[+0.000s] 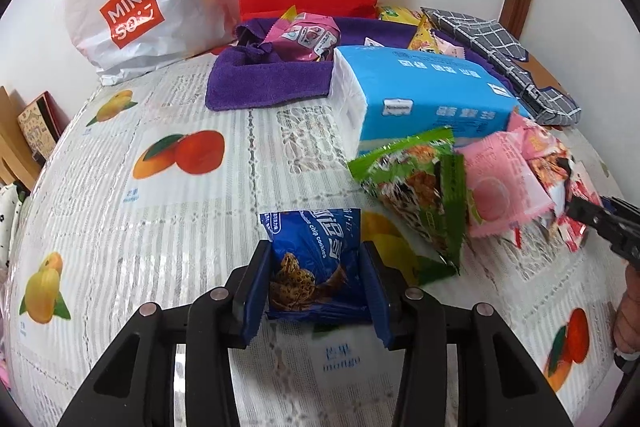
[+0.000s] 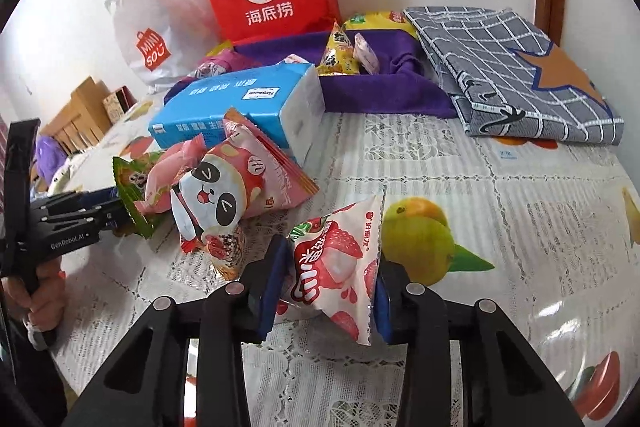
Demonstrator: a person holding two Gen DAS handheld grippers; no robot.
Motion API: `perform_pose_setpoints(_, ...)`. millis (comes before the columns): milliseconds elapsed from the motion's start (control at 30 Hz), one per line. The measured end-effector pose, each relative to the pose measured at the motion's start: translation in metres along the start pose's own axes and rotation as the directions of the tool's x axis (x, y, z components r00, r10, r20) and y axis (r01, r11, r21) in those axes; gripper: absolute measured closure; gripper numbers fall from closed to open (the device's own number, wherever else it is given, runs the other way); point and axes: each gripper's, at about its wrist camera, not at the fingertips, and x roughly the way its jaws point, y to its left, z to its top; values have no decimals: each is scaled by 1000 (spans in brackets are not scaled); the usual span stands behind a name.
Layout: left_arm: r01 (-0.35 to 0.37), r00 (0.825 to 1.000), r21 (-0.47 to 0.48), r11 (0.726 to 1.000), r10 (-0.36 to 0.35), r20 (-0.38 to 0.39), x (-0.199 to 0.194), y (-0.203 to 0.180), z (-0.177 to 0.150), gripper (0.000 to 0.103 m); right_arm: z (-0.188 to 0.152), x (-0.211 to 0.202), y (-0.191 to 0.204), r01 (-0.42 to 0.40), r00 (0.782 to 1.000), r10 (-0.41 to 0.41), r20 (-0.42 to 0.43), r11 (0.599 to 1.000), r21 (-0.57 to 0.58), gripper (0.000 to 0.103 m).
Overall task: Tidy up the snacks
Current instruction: 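Close the left tool on the blue snack bag, then carry the blue bag and strawberry packet up onto the purple towel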
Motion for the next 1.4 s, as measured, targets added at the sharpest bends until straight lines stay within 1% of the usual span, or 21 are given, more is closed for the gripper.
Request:
perform_pose_setpoints(67, 8, 1000, -7, 1000, -8, -6, -6, 2, -3, 62, 0, -2, -2, 6, 1000, -6, 6, 1000, 20, 65)
perform_pose_setpoints(200, 27, 1000, -37, 999, -27, -11, -17, 11, -5, 62, 1, -10, 1, 24, 1000, -25, 17, 999, 22, 68)
perform_pose_setpoints(300, 32, 999, -47, 998, -32, 1, -27, 14, -2, 62, 5, -20, 8, 37, 999, -37, 37, 999, 13, 71)
perform_pose_setpoints(400, 41, 999, -38, 998, -41, 19, -35, 11, 3, 62, 11, -29, 15, 40, 998, -41, 44, 999, 3, 73)
perform_pose_setpoints(567, 78, 997, -26, 997, -77, 30, -45, 5, 10, 62, 18, -39, 25, 62, 996, -60, 67, 998, -22, 74)
perform_pose_setpoints(700, 137, 990, -31, 990, -136, 36, -53, 3, 17, 62, 21, -47, 28, 44, 995, -44, 88, 999, -7, 75)
perform_pose_setpoints(867, 162, 985, -18, 987, -161, 54, -61, -5, 32, 62, 34, -58, 37, 56, 990, -54, 127, 998, -8, 75)
perform_pose_setpoints(1067, 154, 984, 4, 988, -154, 90, -72, -11, 67, 62, 66, -63, 50, 51, 986, -47, 158, 999, -18, 75)
perform_pose_setpoints(1167, 148, 983, 5, 989, -147, 111, -78, -12, 90, 62, 86, -63, 55, 50, 982, -44, 181, 998, -31, 75)
perform_pose_setpoints(1267, 151, 979, 8, 988, -151, 135, -82, -12, 116, 62, 110, -60, 59, 54, 978, -43, 206, 998, -45, 75)
perform_pose_setpoints(1400, 131, 981, -2, 991, -129, 147, -78, -10, 155, 62, 146, -50, 63, 49, 975, -38, 220, 998, -43, 75)
